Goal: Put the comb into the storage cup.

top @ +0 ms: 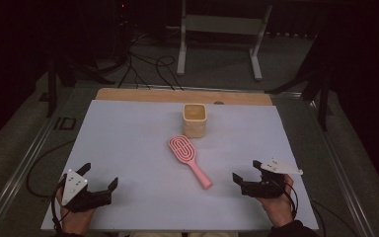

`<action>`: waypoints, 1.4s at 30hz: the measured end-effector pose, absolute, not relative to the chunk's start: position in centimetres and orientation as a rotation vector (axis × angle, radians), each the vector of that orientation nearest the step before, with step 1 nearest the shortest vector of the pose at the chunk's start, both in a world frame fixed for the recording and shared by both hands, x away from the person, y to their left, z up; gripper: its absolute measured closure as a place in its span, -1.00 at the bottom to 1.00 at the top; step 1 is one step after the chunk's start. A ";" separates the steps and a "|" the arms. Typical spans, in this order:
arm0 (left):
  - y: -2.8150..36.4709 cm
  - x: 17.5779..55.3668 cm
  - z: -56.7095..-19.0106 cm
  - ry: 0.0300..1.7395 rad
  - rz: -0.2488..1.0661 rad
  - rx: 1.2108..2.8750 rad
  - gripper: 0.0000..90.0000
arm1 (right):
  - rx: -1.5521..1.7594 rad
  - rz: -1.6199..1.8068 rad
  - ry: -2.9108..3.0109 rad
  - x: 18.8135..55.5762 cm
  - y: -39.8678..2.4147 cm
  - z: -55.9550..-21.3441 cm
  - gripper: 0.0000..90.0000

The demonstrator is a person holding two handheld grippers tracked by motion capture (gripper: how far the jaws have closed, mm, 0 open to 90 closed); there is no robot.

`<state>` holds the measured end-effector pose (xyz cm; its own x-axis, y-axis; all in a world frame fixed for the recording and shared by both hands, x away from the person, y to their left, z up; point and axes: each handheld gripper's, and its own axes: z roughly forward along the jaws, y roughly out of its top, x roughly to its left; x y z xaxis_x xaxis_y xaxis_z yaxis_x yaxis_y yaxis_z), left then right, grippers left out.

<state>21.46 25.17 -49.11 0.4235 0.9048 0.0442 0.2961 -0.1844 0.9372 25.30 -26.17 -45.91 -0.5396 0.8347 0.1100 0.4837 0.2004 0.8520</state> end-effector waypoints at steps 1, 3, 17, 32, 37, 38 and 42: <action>25.2 21.5 -49.1 1.051 0.787 1.712 -1.00 | 1.238 1.272 2.109 25.5 -26.0 -45.8 -0.81; 25.1 21.5 -49.1 1.052 0.787 1.713 -1.00 | 1.248 1.265 2.118 25.8 -25.6 -45.5 -0.81; 25.1 21.5 -49.2 1.054 0.781 1.719 -1.00 | 1.207 1.171 2.228 27.8 -22.1 -43.7 -0.81; 25.0 21.6 -49.3 1.049 0.781 1.728 -1.00 | 1.170 1.076 2.359 29.9 -18.1 -43.6 -0.81; 25.0 21.6 -49.3 1.049 0.778 1.730 -1.00 | 1.163 1.033 2.401 30.8 -16.8 -43.7 -0.81; 25.0 21.6 -49.3 1.049 0.777 1.730 -1.00 | 1.168 1.028 2.407 31.0 -16.6 -43.7 -0.81; 24.9 21.6 -49.3 1.048 0.775 1.730 -1.00 | 1.163 1.002 2.435 31.5 -15.8 -43.6 -0.81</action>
